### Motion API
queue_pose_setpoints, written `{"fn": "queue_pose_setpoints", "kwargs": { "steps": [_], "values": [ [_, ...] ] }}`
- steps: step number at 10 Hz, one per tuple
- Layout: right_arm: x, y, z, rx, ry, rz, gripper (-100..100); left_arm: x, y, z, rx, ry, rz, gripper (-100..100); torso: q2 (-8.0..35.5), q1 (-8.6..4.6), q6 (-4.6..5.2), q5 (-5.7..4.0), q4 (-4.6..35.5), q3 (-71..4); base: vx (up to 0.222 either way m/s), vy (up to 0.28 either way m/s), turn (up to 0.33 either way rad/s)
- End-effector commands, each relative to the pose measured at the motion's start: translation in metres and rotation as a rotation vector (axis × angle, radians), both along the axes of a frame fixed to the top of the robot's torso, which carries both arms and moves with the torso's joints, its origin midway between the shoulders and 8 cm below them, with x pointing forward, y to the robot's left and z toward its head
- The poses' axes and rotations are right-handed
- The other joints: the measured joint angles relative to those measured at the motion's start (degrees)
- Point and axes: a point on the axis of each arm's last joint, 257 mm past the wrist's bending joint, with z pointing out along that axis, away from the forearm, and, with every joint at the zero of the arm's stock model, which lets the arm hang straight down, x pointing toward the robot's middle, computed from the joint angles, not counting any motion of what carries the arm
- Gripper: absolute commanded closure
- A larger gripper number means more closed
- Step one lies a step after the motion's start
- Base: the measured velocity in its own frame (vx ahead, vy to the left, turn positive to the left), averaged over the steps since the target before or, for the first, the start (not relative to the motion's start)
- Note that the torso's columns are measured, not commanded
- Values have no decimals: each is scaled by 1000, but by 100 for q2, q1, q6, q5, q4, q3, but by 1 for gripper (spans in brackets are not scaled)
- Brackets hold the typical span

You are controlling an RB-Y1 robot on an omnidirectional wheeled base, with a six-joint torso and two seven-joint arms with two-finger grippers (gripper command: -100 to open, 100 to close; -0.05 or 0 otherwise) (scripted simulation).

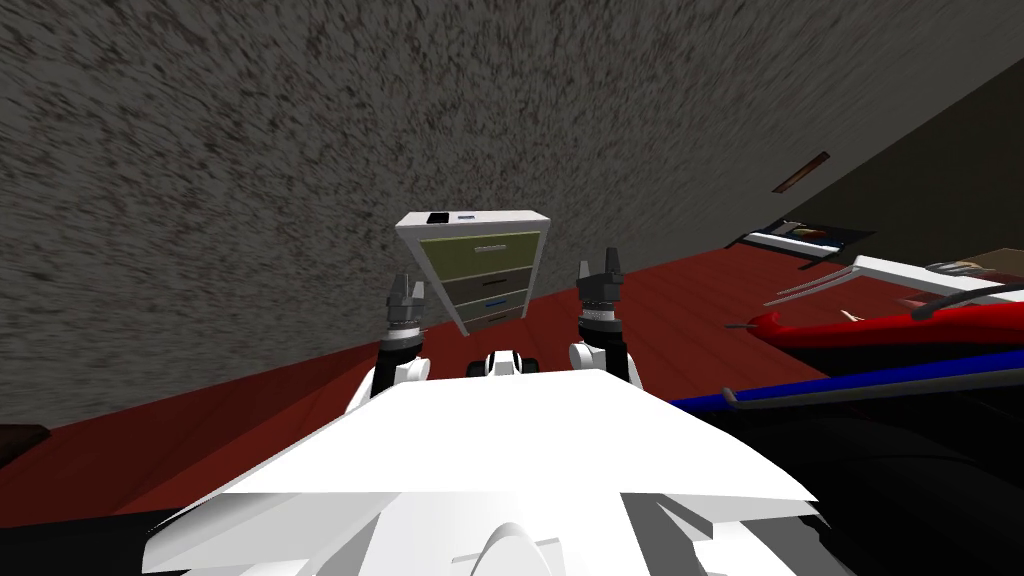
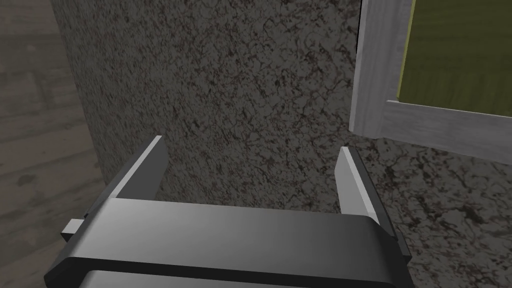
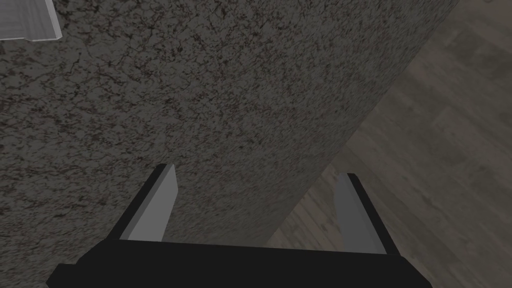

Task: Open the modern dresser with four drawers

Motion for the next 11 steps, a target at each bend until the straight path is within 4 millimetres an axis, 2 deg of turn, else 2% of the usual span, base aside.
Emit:
{"fn": "queue_pose_setpoints", "kwargs": {
  "steps": [1,6,11],
  "values": [
    [0,0,0,0,0,0,0,8,7,-25,10,44,0,-100,-1,-4,0,-1,0,0,89,-52,20],
    [0,0,0,0,0,0,0,20,25,-77,1,128,18,-100,-5,1,0,0,-1,-3,103,-67,21],
    [0,0,0,0,0,0,0,24,35,-108,-10,182,33,-100,3,-4,-1,-1,1,2,54,-39,11]
  ]
}}
